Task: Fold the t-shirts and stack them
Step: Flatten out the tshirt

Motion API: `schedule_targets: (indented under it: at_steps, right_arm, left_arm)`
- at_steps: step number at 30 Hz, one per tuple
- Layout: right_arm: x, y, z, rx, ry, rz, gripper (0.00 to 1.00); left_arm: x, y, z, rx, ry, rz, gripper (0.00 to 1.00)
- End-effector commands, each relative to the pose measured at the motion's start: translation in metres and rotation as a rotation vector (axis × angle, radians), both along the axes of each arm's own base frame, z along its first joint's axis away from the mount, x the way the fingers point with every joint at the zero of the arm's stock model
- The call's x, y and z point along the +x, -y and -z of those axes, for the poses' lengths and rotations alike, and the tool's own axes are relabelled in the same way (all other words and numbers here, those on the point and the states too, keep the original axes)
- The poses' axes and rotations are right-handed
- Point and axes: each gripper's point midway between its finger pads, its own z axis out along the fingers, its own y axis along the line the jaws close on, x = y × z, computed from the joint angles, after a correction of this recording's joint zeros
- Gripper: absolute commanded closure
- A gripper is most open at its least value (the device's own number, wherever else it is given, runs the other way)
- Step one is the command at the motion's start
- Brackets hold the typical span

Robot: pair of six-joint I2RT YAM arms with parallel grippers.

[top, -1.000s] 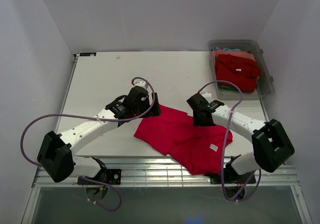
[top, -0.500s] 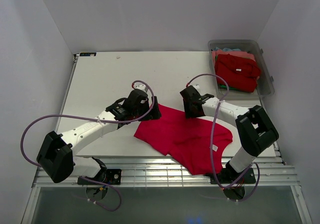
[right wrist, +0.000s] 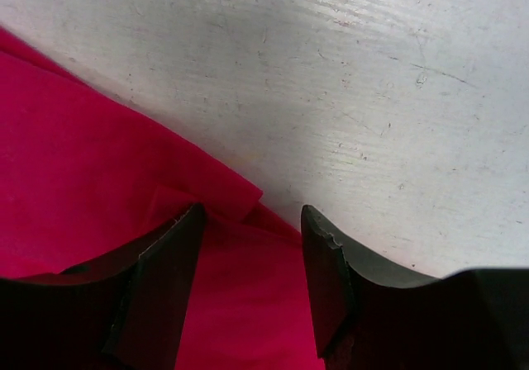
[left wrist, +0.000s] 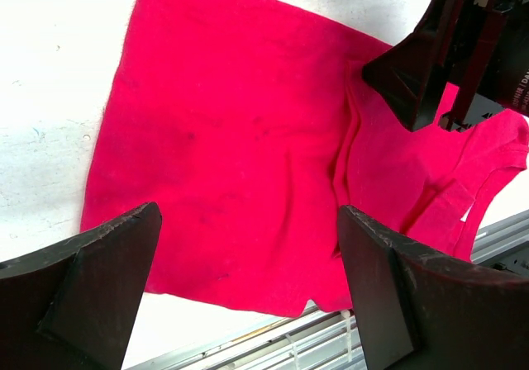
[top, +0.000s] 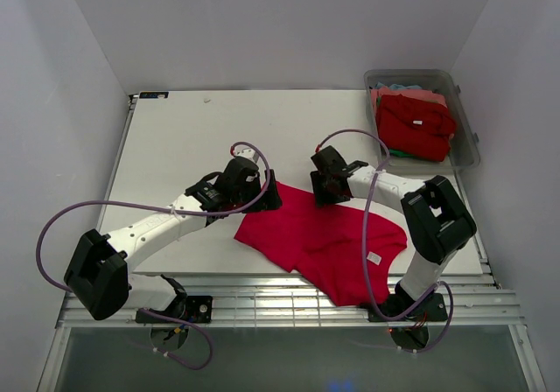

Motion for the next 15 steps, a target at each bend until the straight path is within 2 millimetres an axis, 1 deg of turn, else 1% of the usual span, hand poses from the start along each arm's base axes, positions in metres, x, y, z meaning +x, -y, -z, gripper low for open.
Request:
schedule_targets:
  at_steps: [1, 4, 5, 6, 7, 8, 10, 11, 13, 14, 15]
  right_arm:
    - [-0.002, -0.014, -0.005, 0.062, -0.028, -0.043, 0.43]
    - [-0.009, -0.011, -0.002, 0.057, -0.051, -0.050, 0.44]
    - [-0.010, -0.010, -0.001, 0.049, -0.056, -0.053, 0.53]
    - [-0.012, -0.007, 0.001, 0.036, -0.064, -0.048, 0.58]
    - [-0.014, -0.005, 0.002, 0.030, -0.070, -0.047, 0.67]
    - [-0.015, -0.004, 0.002, 0.027, -0.074, -0.048, 0.80]
    - [-0.019, -0.001, 0.002, 0.018, -0.083, -0.037, 0.89]
    - [-0.019, 0.000, -0.002, 0.019, -0.077, -0.036, 0.92]
    - [-0.020, 0.004, -0.008, 0.006, -0.075, -0.024, 0.92]
    - [-0.017, 0.003, -0.018, 0.012, -0.056, -0.023, 0.92]
    - [-0.019, 0.007, -0.023, -0.005, -0.057, -0.017, 0.92]
  left_arm:
    - [0.003, 0.001, -0.011, -0.016, 0.032, 0.002, 0.02]
    - [0.004, 0.002, -0.010, -0.012, 0.030, 0.001, 0.02]
    - [0.004, 0.003, -0.009, -0.013, 0.027, 0.001, 0.02]
    - [0.004, 0.003, -0.009, -0.014, 0.027, 0.002, 0.02]
    - [0.005, 0.003, -0.007, -0.011, 0.023, 0.003, 0.02]
    - [0.005, 0.004, -0.008, -0.011, 0.025, 0.005, 0.02]
    - [0.006, 0.005, -0.008, -0.012, 0.024, 0.004, 0.02]
    - [0.006, 0.005, -0.007, -0.009, 0.024, 0.004, 0.02]
    - [0.006, 0.005, -0.008, -0.011, 0.027, 0.006, 0.02]
    - [0.006, 0.005, -0.008, -0.011, 0.027, 0.006, 0.02]
    - [0.006, 0.005, -0.009, -0.012, 0.028, 0.006, 0.02]
